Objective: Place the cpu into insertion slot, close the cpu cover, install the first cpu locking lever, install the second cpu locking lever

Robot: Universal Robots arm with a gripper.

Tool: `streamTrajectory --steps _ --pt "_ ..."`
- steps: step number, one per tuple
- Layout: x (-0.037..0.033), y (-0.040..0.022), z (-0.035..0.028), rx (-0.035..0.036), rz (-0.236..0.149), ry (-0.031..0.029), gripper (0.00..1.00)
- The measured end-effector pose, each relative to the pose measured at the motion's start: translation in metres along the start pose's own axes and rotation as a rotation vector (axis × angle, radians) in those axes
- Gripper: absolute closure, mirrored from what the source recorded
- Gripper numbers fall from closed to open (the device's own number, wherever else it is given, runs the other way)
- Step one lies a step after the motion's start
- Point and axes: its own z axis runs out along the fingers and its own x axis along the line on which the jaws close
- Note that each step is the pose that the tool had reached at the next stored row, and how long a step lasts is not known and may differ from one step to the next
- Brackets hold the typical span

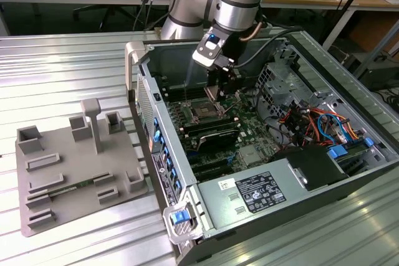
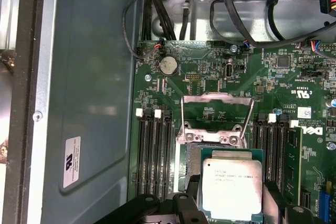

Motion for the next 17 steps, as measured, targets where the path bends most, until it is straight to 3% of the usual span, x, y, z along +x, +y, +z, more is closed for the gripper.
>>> streamTrajectory --steps 17 --pt "0.0003 -0.0002 0.0047 0.0000 0.000 0.0000 0.45"
